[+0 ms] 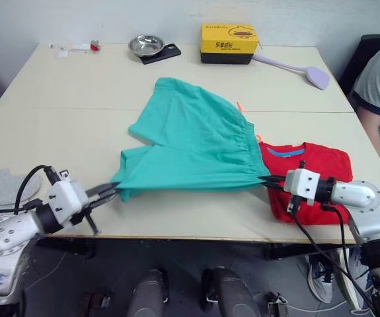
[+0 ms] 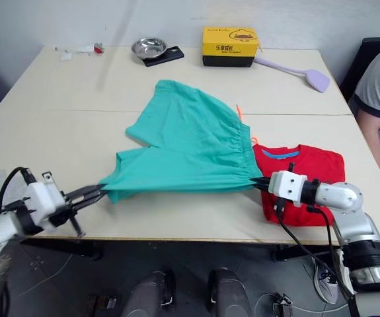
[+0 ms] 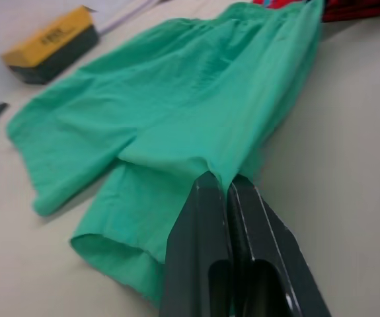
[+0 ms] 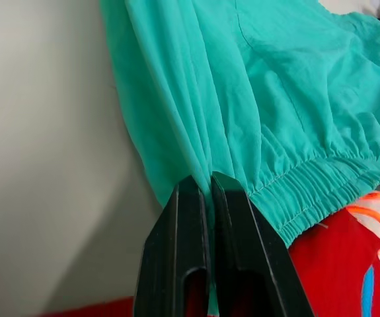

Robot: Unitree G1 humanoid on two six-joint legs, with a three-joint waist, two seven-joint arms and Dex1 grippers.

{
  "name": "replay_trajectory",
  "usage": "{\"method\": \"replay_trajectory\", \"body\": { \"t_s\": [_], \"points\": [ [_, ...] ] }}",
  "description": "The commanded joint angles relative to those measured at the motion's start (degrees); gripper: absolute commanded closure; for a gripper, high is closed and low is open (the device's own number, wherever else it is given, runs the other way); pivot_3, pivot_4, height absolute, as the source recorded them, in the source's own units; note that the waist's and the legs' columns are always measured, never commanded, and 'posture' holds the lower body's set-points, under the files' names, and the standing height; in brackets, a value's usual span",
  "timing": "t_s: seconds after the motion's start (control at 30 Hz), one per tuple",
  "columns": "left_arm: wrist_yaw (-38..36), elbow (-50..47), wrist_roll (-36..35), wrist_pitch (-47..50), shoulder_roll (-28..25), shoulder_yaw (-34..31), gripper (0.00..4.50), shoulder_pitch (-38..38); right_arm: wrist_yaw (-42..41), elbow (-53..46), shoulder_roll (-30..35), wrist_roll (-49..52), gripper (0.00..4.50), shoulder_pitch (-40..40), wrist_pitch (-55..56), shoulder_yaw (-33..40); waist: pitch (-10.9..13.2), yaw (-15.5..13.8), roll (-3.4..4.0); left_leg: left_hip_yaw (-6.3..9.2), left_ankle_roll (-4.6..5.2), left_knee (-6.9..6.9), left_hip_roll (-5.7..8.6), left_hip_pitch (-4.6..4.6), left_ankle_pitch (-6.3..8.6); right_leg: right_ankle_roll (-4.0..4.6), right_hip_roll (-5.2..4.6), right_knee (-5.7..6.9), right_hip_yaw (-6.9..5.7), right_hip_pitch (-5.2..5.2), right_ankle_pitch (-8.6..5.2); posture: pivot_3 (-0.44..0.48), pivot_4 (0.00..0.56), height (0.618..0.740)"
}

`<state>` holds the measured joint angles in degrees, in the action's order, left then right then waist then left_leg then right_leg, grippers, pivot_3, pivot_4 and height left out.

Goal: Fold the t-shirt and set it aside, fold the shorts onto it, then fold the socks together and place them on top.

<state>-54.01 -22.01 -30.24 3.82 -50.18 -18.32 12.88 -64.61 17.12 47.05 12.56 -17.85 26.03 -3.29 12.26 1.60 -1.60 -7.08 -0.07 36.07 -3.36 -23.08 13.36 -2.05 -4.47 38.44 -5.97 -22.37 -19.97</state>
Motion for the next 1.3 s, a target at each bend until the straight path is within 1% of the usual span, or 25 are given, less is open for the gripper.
{"method": "replay_trajectory", "body": {
  "t_s": [0.03, 0.1, 0.23, 0.33, 0.43, 0.5, 0.57, 0.6, 0.63, 0.67, 0.7, 0.73, 0.83, 0.87, 0.9, 0.97, 1.0, 1.07, 1.13, 1.2, 1.3],
  "points": [
    [-8.78, -4.22, -6.13, 10.02, -6.17, -2.29, 4.46, 6.7, -3.98, -5.75, 2.56, 3.97, 4.5, 4.21, -2.14, 2.07, -0.03, 0.05, 0.07, -0.02, -0.03, -0.03, -0.04, 0.0, 0.05, 0.04, 0.04, -0.07, -0.01, 0.0, -0.03, 0.0, 0.15, 0.74],
    [-10.46, -5.57, -8.63, 15.05, -8.33, -3.01, 4.46, 9.24, -4.8, -8.51, 3.25, 4.54, 4.5, 6.98, -2.91, 2.35, -0.02, -0.01, 0.1, -0.07, -0.1, -0.05, -0.09, -0.04, 0.04, 0.06, 0.09, -0.13, -0.01, -0.05, -0.07, 0.0, 0.15, 0.74],
    [-13.89, -7.75, -10.17, 21.31, -11.09, -4.23, 4.46, 13.09, -5.74, -14.15, 4.42, 5.75, 4.5, 13.04, -5.06, 3.4, -0.03, -0.06, 0.11, -0.04, -0.07, -0.02, -0.13, -0.03, 0.08, 0.07, 0.15, -0.22, -0.02, -0.01, -0.07, 0.0, 0.15, 0.74],
    [-15.34, -6.95, -9.67, 22.89, -11.79, -4.5, 4.46, 12.49, -6.56, -18.58, 5.8, 7.62, 4.5, 17.8, -8.53, 4.39, -0.04, -0.12, 0.11, -0.02, -0.07, -0.02, -0.14, -0.04, 0.11, 0.08, 0.15, -0.26, -0.01, -0.01, -0.07, 0.0, 0.15, 0.74],
    [-16.24, -4.86, -12.06, 26.38, -12.66, -5.37, 4.46, 8.29, -7.84, -23.77, 7.54, 12.95, 4.5, 21.48, -16.07, 6.1, -0.04, -0.35, 0.11, -0.01, -0.07, -0.02, -0.14, -0.05, 0.13, 0.11, 0.15, -0.31, -0.01, -0.01, -0.06, 0.0, 0.15, 0.74],
    [-16.44, -3.08, -14.86, 30.17, -13.39, -5.88, 4.46, 4.3, -7.83, -26.57, 8.32, 16.44, 4.5, 22.15, -20.91, 7.94, -0.05, -0.34, 0.09, 0.01, -0.06, -0.02, -0.14, -0.07, 0.13, 0.11, 0.15, -0.32, -0.01, 0.0, -0.06, 0.0, 0.15, 0.74],
    [-16.69, -0.78, -17.66, 33.74, -14.29, -6.1, 4.46, -0.55, -6.81, -28.37, 7.96, 19.93, 4.5, 20.81, -24.67, 10.19, -0.05, -0.34, 0.09, 0.03, -0.05, -0.02, -0.16, -0.09, 0.14, 0.13, 0.15, -0.34, -0.02, 0.0, -0.05, 0.0, 0.15, 0.74],
    [-17.08, 0.83, -19.62, 36.61, -15.5, -6.11, 4.46, -3.44, -6.05, -28.93, 8.19, 22.52, 4.5, 19.47, -28.84, 11.08, -0.05, -0.28, 0.1, 0.05, -0.05, -0.02, -0.17, -0.09, 0.14, 0.13, 0.16, -0.33, -0.03, -0.01, -0.05, 0.0, 0.15, 0.74],
    [-17.55, 3.05, -21.13, 38.52, -16.37, -5.62, 4.46, -7.23, -5.23, -28.82, 8.24, 23.87, 4.5, 17.55, -31.91, 11.67, -0.05, -0.16, 0.1, 0.05, -0.05, -0.03, -0.17, -0.09, 0.14, 0.14, 0.16, -0.33, -0.03, -0.01, -0.04, 0.0, 0.15, 0.74],
    [-16.93, 6.31, -20.92, 38.83, -16.13, -3.99, 4.46, -12.75, -4.4, -28.16, 8.3, 24.77, 4.5, 15.29, -35.06, 11.9, -0.04, -0.13, 0.09, 0.04, -0.05, -0.03, -0.17, -0.08, 0.14, 0.14, 0.16, -0.31, -0.02, 0.0, -0.04, 0.0, 0.15, 0.74],
    [-16.46, 9.88, -19.79, 38.02, -15.22, -1.86, 4.46, -18.71, -3.39, -27.1, 8.06, 25.17, 4.5, 12.84, -37.67, 11.98, -0.04, -0.14, 0.09, 0.05, -0.07, -0.03, -0.18, -0.09, 0.12, 0.16, 0.17, -0.3, -0.04, -0.03, -0.03, 0.0, 0.15, 0.74],
    [-15.69, 14.24, -17.33, 36.05, -13.24, 0.87, 4.46, -25.64, -2.15, -25.37, 7.27, 24.93, 4.5, 10.0, -39.35, 11.94, -0.06, -0.19, 0.12, 0.04, -0.08, -0.02, -0.19, -0.1, 0.11, 0.17, 0.18, -0.27, -0.03, -0.06, -0.02, 0.0, 0.15, 0.74],
    [-12.88, 30.55, -6.76, 25.83, -5.17, 8.43, 4.46, -46.07, 0.65, -20.32, 5.13, 24.05, 4.5, 2.46, -43.93, 11.32, -0.11, -0.59, 0.17, -0.02, -0.07, 0.01, -0.14, -0.07, 0.1, 0.14, 0.23, -0.26, -0.04, 0.0, 0.0, 0.0, 0.15, 0.74],
    [-12.81, 34.38, -4.49, 23.57, -3.55, 9.71, 4.46, -49.92, 1.01, -19.44, 4.62, 23.59, 4.5, 1.09, -44.55, 11.22, -0.1, -0.96, 0.15, -0.03, -0.09, 0.08, -0.16, -0.12, 0.09, 0.12, 0.29, -0.22, -0.05, -0.05, 0.01, 0.0, 0.15, 0.74],
    [-12.32, 39.01, -1.87, 20.44, -1.8, 10.83, 4.46, -53.88, 1.84, -18.43, 4.07, 22.97, 4.5, -0.34, -45.38, 11.09, -0.11, -1.46, 0.13, -0.06, -0.34, 0.1, -0.16, -0.19, -0.06, 0.08, 0.31, -0.23, -0.03, -0.08, 0.04, 0.0, 0.15, 0.74],
    [-9.01, 54.23, 6.3, 9.43, 3.46, 14.56, 4.46, -65.39, 7.24, -14.6, 1.81, 20.45, 4.5, -5.07, -47.91, 10.5, -0.11, -1.6, 0.11, -0.19, -0.43, 0.19, -0.21, -0.25, -0.13, 0.07, 0.36, -0.24, 0.0, -0.15, 0.04, 0.0, 0.15, 0.74],
    [-7.05, 60.37, 9.73, 4.64, 5.47, 16.01, 4.46, -69.71, 9.37, -13.25, 0.85, 19.44, 4.5, -6.68, -48.7, 10.34, -0.09, -1.73, 0.04, -0.25, -0.43, 0.19, -0.2, -0.24, -0.14, 0.06, 0.35, -0.24, 0.05, -0.17, 0.03, 0.0, 0.15, 0.74],
    [-2.61, 71.48, 15.16, -4.64, 9.52, 18.01, 4.46, -76.94, 14.48, -10.87, -2.14, 17.48, 4.5, -9.56, -49.44, 10.72, -0.07, -1.71, 0.01, -0.31, -0.42, 0.48, -0.26, -0.5, -0.13, 0.0, 0.46, -0.2, 0.05, -0.34, 0.07, 0.0, 0.15, 0.74],
    [2.46, 80.78, 18.91, -11.44, 13.28, 18.8, 4.46, -82.54, 19.51, -9.53, -5.13, 15.4, 4.5, -11.44, -49.1, 11.1, -0.08, -1.67, -0.01, -0.35, -0.34, 0.54, -0.24, -0.51, -0.08, -0.01, 0.38, -0.19, 0.08, -0.36, 0.07, 0.0, 0.15, 0.74],
    [6.47, 87.22, 21.08, -15.57, 16.39, 18.51, 4.46, -86.21, 23.68, -8.72, -7.14, 12.79, 4.5, -12.23, -48.35, 11.02, -0.08, -1.44, -0.01, -0.42, -0.25, 0.61, -0.25, -0.57, -0.03, -0.05, 0.34, -0.18, 0.12, -0.41, 0.09, 0.0, 0.15, 0.74],
    [10.73, 92.82, 23.42, -19.09, 19.83, 17.86, 4.46, -88.91, 29.42, -8.55, -9.75, 9.98, 4.5, -12.31, -48.06, 11.61, -0.08, -1.28, -0.01, -0.55, -0.21, 0.6, -0.25, -0.59, 0.0, -0.07, 0.32, -0.13, 0.16, -0.51, 0.09, 0.0, 0.15, 0.74]
  ]
}}
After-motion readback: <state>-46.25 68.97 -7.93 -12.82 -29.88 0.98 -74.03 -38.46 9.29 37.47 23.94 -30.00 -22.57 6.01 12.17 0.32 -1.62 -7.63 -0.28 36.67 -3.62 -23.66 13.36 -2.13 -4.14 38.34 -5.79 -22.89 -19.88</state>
